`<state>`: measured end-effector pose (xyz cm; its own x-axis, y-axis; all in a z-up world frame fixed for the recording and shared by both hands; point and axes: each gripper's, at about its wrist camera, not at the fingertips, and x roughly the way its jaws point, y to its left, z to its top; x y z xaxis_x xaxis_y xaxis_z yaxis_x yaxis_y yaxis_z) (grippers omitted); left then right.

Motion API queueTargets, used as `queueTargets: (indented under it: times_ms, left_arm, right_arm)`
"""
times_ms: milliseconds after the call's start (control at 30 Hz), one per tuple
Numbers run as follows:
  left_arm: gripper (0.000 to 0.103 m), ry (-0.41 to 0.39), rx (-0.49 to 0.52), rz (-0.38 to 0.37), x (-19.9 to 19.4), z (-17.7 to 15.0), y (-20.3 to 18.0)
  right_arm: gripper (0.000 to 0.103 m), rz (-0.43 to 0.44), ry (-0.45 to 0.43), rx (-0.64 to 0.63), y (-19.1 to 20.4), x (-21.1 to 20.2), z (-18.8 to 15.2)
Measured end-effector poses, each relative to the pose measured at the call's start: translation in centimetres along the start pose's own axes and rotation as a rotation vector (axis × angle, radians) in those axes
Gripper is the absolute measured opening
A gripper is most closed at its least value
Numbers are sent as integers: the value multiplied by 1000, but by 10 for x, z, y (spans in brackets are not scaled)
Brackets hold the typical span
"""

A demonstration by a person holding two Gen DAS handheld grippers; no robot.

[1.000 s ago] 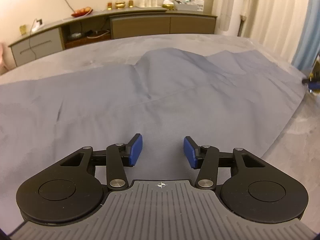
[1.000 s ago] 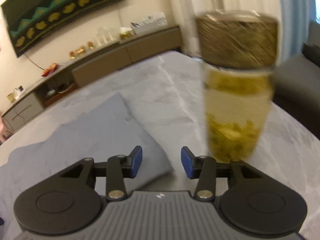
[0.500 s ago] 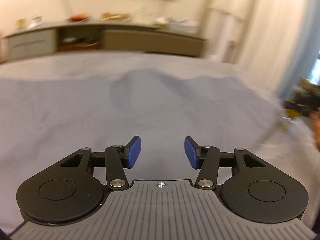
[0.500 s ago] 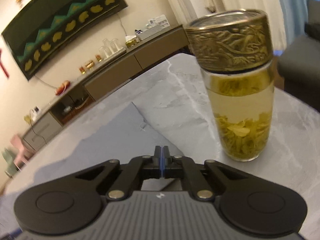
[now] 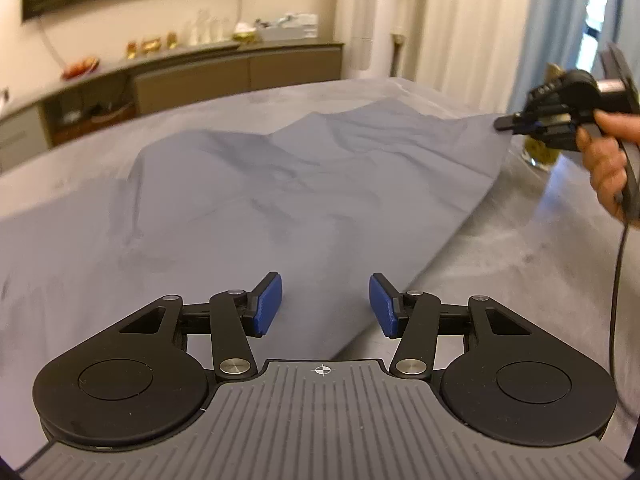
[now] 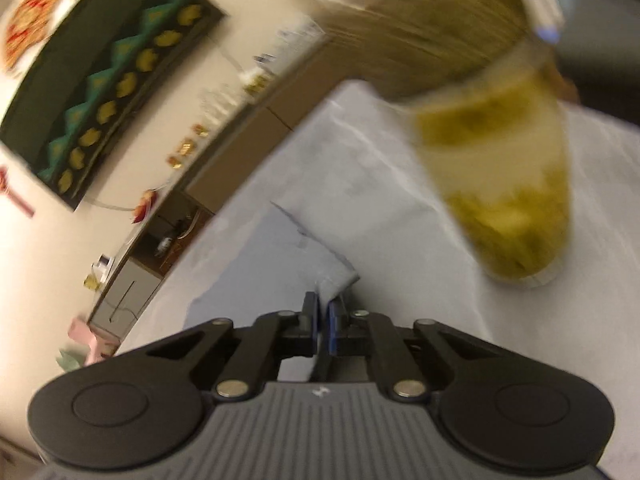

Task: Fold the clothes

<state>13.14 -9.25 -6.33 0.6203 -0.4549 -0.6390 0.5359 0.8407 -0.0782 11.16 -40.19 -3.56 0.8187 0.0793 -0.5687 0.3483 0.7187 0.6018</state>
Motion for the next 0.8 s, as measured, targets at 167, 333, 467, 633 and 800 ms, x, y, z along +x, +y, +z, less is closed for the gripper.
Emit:
queueTargets:
  times_ms: [167,333,467,633,800]
  left_arm:
    - [44,27,-44,26,3,-4,9]
    - [45,19,-71,42,0,-8,12]
    - [50,25,-46,17,0,-8,6]
    - [54,27,7,9,-2,-10,0]
    - [54,30,-21,-7,-1,-9,7]
  right_arm:
    - [4,81,-119,-214,45,-14,4]
    - [4,26,-161,-263,49,-15,10]
    - [4,-220,-2,-176,16,19,6]
    - [4,-224,-2,-183,15,5,5]
    - [15,-231,-33,-197,16,-2,7]
